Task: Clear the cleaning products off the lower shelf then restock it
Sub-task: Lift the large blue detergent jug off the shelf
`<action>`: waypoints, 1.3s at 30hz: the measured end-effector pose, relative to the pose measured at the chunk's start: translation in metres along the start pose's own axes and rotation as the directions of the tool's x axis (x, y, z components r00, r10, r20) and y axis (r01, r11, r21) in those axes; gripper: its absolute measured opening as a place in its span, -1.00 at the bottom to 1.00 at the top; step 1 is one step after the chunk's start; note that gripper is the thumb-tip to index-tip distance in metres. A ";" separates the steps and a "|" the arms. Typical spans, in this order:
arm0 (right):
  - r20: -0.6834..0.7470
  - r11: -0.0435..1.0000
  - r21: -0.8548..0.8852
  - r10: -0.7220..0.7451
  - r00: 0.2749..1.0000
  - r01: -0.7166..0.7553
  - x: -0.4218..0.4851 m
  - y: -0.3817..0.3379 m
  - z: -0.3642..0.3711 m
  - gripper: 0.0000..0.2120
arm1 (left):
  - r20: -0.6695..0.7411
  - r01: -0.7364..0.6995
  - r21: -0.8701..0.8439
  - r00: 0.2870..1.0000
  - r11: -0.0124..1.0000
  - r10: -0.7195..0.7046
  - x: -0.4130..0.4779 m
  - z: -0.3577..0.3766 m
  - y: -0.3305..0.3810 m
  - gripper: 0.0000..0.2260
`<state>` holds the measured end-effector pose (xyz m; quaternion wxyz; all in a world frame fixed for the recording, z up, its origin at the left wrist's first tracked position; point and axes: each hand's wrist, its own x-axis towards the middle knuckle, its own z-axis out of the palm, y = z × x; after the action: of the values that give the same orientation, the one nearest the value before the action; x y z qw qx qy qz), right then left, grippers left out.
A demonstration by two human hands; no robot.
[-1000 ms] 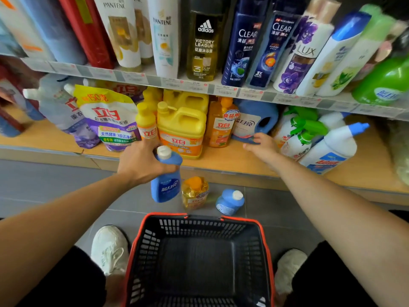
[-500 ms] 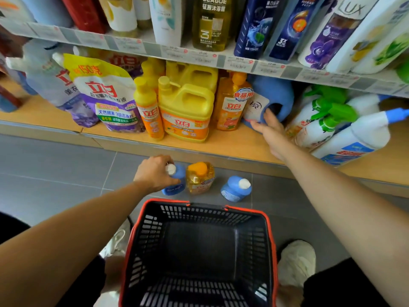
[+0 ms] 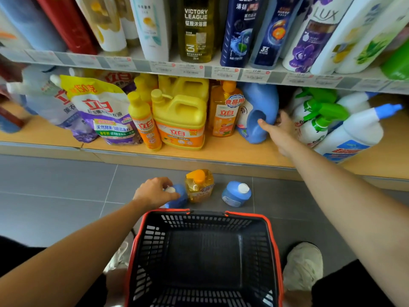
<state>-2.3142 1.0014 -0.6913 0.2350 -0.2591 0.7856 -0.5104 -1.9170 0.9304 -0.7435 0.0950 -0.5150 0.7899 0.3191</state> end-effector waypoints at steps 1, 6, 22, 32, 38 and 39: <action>0.026 1.000 -0.013 0.004 1.000 -0.003 -0.002 0.002 0.002 -0.64 | -0.015 0.002 0.005 1.000 1.000 -0.002 0.000 -0.005 0.005 -0.58; 0.182 0.979 0.156 0.103 0.978 -0.132 -0.022 0.002 0.013 -0.63 | -0.004 -0.150 -0.138 0.989 0.979 0.150 -0.007 -0.043 0.053 -0.78; 0.086 0.997 -0.064 -0.031 0.996 0.037 -0.099 -0.032 -0.060 -0.77 | -0.041 -0.610 -0.121 0.791 0.783 0.610 -0.063 -0.145 0.153 -0.80; 0.249 0.874 -0.401 -0.184 0.951 0.274 -0.149 -0.115 -0.082 -0.54 | -0.235 -0.543 -0.493 0.835 0.680 0.497 -0.065 -0.122 0.174 -0.46; 0.244 0.849 -0.396 -0.270 0.931 0.350 -0.194 -0.144 -0.082 -0.46 | -0.291 -0.539 -0.660 0.826 0.523 0.484 -0.085 -0.127 0.182 -0.44; 0.231 0.858 -0.381 -0.272 0.934 0.344 -0.202 -0.144 -0.082 -0.45 | -0.307 -0.555 -0.655 0.815 0.512 0.491 -0.089 -0.129 0.182 -0.48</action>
<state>-2.1895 1.1382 -0.5065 0.1553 -0.4682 0.8012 -0.3387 -2.0132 0.9681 -0.5262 -0.2474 -0.2596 0.7202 0.5939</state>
